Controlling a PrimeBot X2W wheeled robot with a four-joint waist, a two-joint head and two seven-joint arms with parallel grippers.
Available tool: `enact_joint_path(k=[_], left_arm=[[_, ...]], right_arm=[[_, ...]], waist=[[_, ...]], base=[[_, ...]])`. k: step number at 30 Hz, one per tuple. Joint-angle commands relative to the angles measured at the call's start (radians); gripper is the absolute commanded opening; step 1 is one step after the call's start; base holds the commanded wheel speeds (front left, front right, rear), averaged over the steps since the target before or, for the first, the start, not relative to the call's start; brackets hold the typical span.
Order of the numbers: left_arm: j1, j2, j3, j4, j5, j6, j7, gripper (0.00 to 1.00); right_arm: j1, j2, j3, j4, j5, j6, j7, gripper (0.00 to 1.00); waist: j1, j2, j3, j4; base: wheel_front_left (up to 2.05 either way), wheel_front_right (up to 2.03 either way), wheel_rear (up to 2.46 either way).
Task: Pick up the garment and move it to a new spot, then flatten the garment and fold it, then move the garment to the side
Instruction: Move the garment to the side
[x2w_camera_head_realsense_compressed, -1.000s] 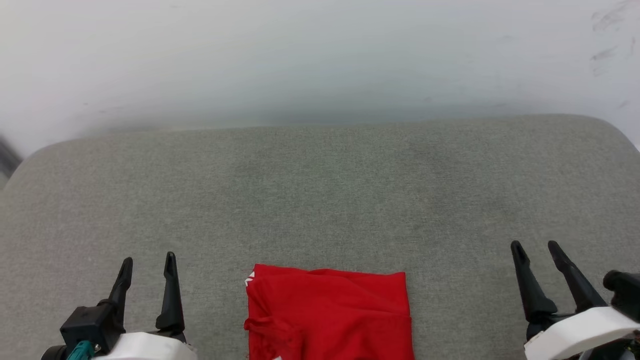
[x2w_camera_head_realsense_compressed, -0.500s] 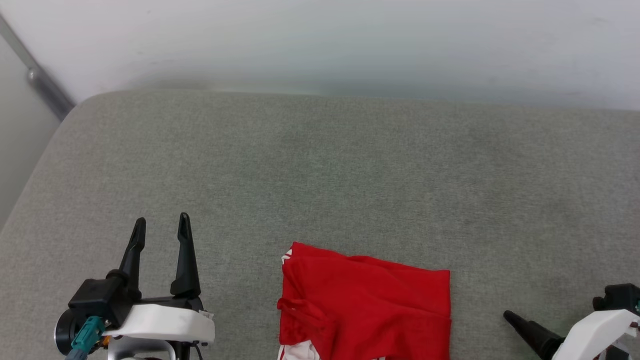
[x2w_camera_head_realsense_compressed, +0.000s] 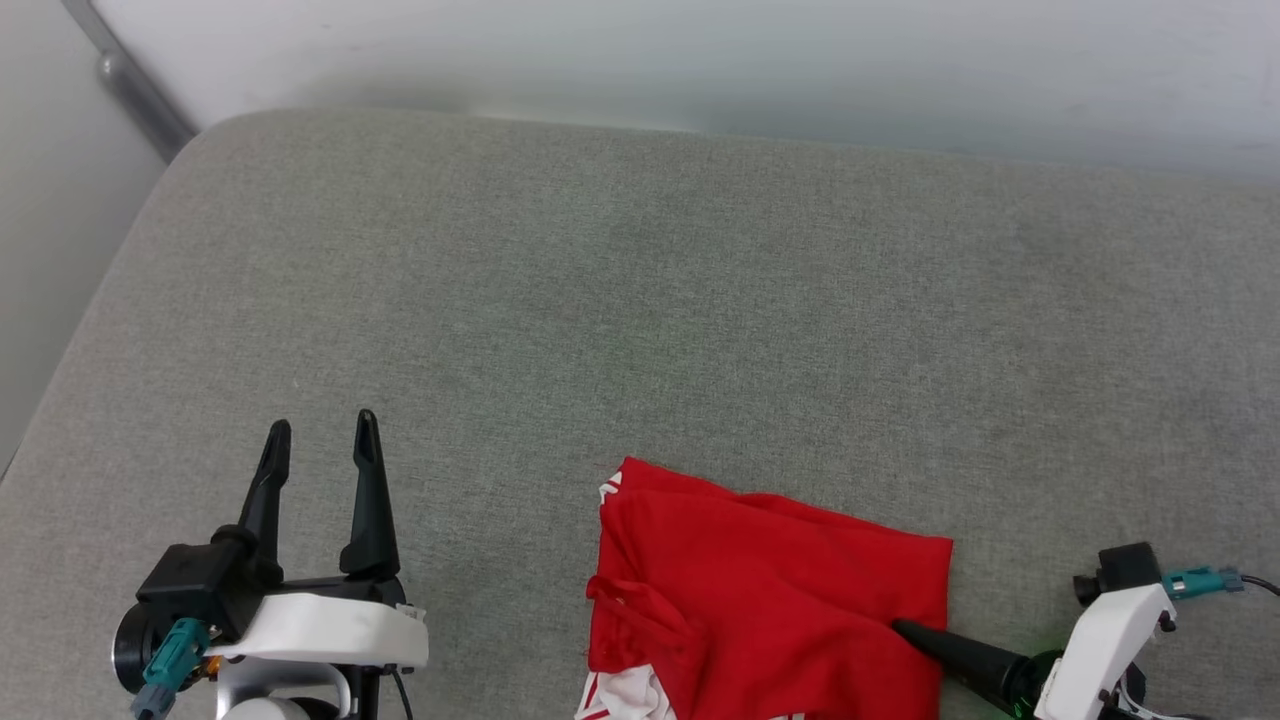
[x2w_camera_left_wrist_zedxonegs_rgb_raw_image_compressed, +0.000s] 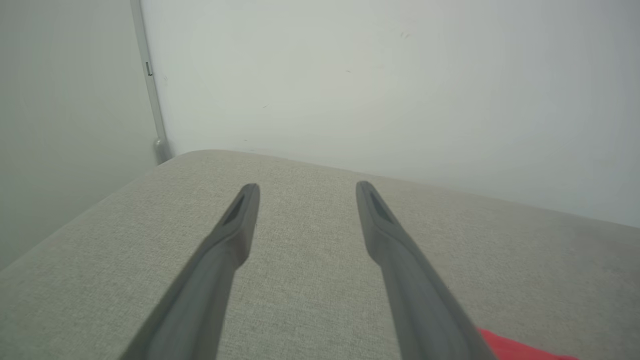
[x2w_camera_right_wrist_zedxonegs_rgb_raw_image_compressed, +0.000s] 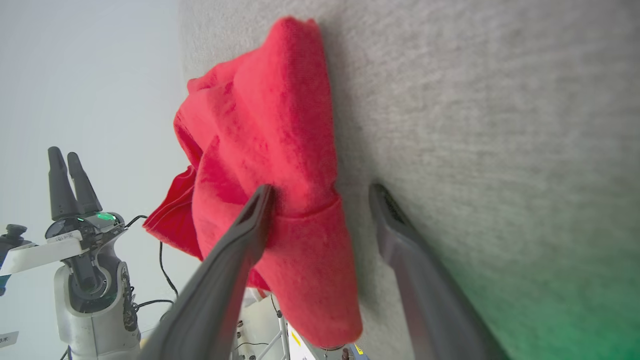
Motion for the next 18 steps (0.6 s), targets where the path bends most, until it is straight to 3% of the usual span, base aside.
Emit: enact_joint_path(k=[1,7,13,18], left_arm=[[-0.015,-0.011,0.011,0.010,0.014,-0.013,-0.004,1.00],[-0.006,-0.015,0.026,0.030,0.030,-0.036,-0.004,1.00],[0.027,-0.004,0.043,0.028,0.041,-0.041,-0.004,1.00],[0.046,0.004,0.047,0.017,0.043,-0.041,-0.004,1.00]], right_arm=[[0.028,0.054,0.055,0.059,0.009,-0.006,0.030,0.00],[-0.023,0.029,0.079,-0.031,-0.002,-0.003,-0.007,0.00],[-0.041,-0.067,0.152,-0.106,-0.177,-0.003,-0.103,0.00],[-0.064,-0.167,0.202,-0.117,-0.394,-0.003,-0.147,0.00]], waist=[[0.0000,0.0000,-0.004,-0.006],[0.0000,0.0000,-0.038,-0.034],[0.0000,0.0000,-0.081,-0.104],[0.0000,0.0000,-0.095,-0.205]], base=[[0.00,0.00,0.00],[0.00,0.00,0.00],[0.00,0.00,0.00],[0.00,0.00,0.00]])
